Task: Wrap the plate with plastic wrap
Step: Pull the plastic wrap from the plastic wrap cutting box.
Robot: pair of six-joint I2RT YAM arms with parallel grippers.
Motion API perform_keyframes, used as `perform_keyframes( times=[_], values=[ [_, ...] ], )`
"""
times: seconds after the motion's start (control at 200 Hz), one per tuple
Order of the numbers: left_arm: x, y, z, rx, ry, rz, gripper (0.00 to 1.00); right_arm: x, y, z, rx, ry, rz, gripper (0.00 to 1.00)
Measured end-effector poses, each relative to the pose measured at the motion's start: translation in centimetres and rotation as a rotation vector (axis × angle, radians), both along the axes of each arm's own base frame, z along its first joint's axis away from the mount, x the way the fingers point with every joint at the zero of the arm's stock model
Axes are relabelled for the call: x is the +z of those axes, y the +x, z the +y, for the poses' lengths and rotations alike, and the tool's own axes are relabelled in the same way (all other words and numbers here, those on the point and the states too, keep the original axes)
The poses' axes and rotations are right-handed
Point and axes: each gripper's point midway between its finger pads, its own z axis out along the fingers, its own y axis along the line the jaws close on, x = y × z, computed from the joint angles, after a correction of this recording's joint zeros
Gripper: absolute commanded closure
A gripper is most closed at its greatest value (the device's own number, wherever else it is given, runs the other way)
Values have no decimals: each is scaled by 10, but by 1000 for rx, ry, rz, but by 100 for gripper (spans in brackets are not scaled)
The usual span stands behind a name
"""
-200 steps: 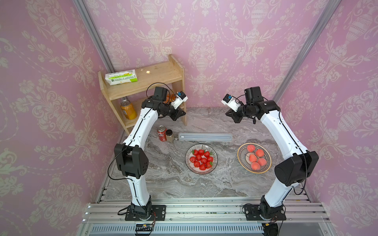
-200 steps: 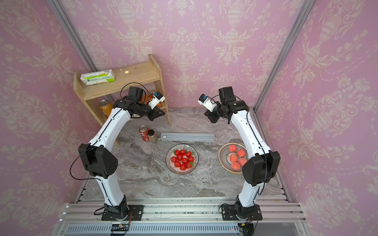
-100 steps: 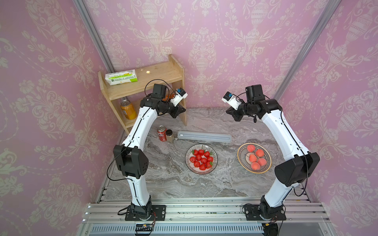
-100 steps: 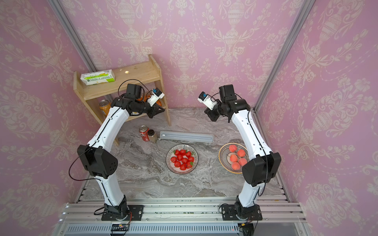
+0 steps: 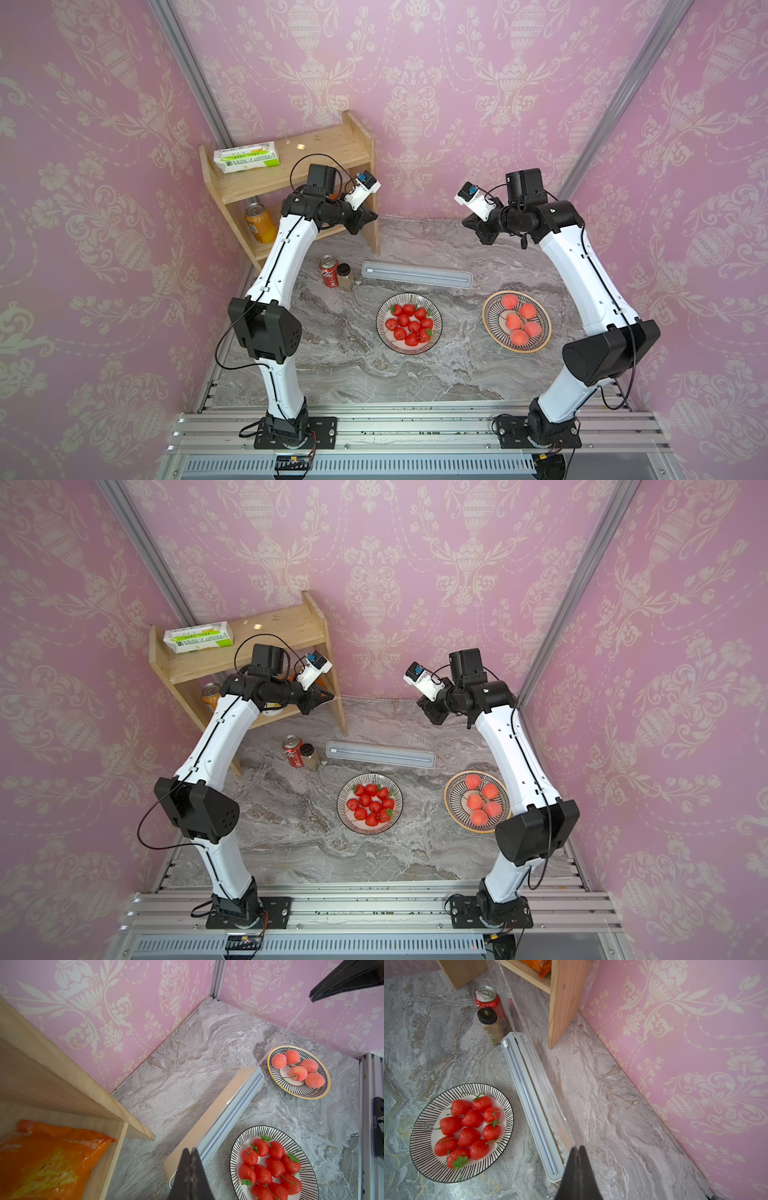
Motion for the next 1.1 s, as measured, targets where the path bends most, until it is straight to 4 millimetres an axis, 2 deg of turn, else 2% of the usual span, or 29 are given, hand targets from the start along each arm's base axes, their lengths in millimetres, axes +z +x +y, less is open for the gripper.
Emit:
perform_keyframes(
  times=[0.585, 1.101],
  values=[
    [0, -1, 0, 0, 1, 3, 100, 3, -2, 4, 3, -10, -12, 100],
    [21, -1, 0, 4, -11, -43, 100, 21, 1, 2, -11, -11, -59, 100]
  ],
)
